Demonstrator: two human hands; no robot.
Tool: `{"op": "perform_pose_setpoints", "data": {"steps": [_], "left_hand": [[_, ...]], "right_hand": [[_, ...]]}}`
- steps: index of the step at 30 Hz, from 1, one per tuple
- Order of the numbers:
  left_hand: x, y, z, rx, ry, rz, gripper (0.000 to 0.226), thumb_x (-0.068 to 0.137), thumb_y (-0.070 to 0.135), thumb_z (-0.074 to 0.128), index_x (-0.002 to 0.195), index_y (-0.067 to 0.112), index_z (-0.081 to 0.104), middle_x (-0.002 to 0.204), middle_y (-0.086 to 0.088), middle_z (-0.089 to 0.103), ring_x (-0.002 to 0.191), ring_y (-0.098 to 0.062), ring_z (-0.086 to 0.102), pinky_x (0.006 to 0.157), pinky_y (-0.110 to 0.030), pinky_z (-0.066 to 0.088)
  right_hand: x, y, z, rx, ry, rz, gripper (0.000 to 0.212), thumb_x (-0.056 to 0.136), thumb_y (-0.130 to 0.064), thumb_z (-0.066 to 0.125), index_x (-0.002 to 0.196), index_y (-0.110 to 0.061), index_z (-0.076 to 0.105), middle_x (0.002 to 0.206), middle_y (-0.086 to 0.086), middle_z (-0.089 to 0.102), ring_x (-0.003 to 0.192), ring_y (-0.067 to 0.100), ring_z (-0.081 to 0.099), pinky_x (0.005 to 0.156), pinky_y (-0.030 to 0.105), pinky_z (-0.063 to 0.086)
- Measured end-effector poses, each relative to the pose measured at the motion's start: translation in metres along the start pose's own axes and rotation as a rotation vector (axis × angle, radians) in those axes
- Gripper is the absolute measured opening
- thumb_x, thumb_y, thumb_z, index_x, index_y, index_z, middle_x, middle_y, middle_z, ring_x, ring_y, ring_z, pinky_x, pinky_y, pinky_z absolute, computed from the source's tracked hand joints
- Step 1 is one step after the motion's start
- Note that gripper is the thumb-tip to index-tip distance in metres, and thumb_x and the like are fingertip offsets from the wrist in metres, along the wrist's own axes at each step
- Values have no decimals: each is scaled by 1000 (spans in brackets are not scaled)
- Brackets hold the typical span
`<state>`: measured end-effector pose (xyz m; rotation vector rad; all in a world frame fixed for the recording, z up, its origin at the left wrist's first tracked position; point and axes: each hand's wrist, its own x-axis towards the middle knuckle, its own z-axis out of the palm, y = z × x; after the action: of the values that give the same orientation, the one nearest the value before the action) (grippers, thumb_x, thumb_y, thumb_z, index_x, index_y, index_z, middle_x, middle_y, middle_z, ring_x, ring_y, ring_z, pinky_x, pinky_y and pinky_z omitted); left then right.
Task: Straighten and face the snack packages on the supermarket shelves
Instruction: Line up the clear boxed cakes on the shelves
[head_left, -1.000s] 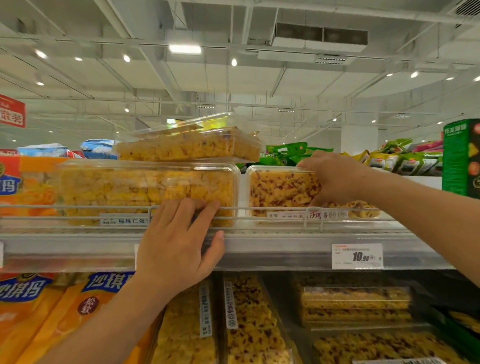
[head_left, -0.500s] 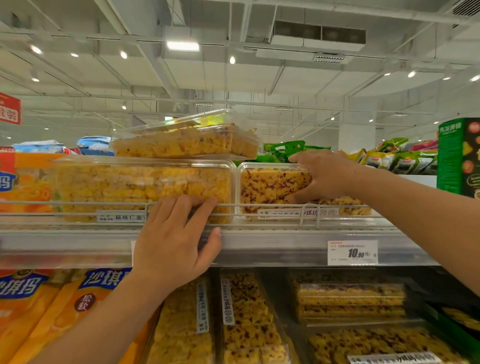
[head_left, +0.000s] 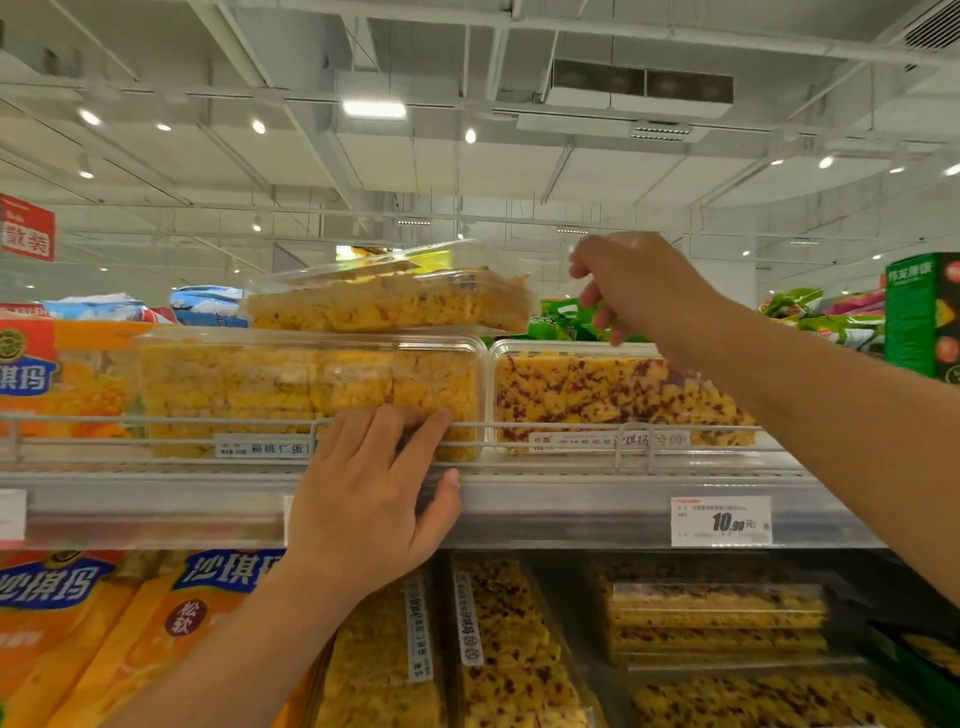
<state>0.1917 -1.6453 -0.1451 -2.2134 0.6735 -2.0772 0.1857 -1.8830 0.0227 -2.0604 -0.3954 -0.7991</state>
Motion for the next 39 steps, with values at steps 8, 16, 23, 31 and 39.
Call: {"op": "perform_pose_setpoints", "data": {"steps": [8,16,23,31,39], "left_hand": [[1,0,-2,-24,-5,1,48,92,40,50,121,6,66,103,-11,61,95,-29,51,84,-39,40],[1,-1,-7,-85,-36,-5,46,90,38,54,120,6,67,105,-11,62,94,-30,56,85,-42,43],[3,-3,-11,-101,-58,9,45,89,36,54,119,5,67,103,-12,63,93,-32,57,85,-44,45],[1,4,-3,-50,-47,-11,47,90,36,49,119,4,66,113,-15,61,103,-34,54,92,-46,42],[32,78,-4,-402,109,-391,63,81,38,51,129,0,36,134,-15,37,124,-31,38,106,-37,27]], "right_hand": [[4,-46,21,273,-391,567,109,71,-83,50,147,-9,23,95,28,71,56,23,67,45,20,48],[3,-54,25,436,-388,691,64,79,-37,71,121,7,51,80,18,71,64,25,71,42,24,53],[-10,-51,-11,635,-281,573,43,71,-10,71,107,-1,50,96,15,63,75,27,68,50,37,58],[-28,5,-109,383,-210,271,17,89,-9,55,104,-13,62,87,9,68,65,28,71,52,44,57],[-23,74,-156,419,-167,92,32,88,5,56,107,-20,62,82,3,70,69,25,68,52,41,56]]}}
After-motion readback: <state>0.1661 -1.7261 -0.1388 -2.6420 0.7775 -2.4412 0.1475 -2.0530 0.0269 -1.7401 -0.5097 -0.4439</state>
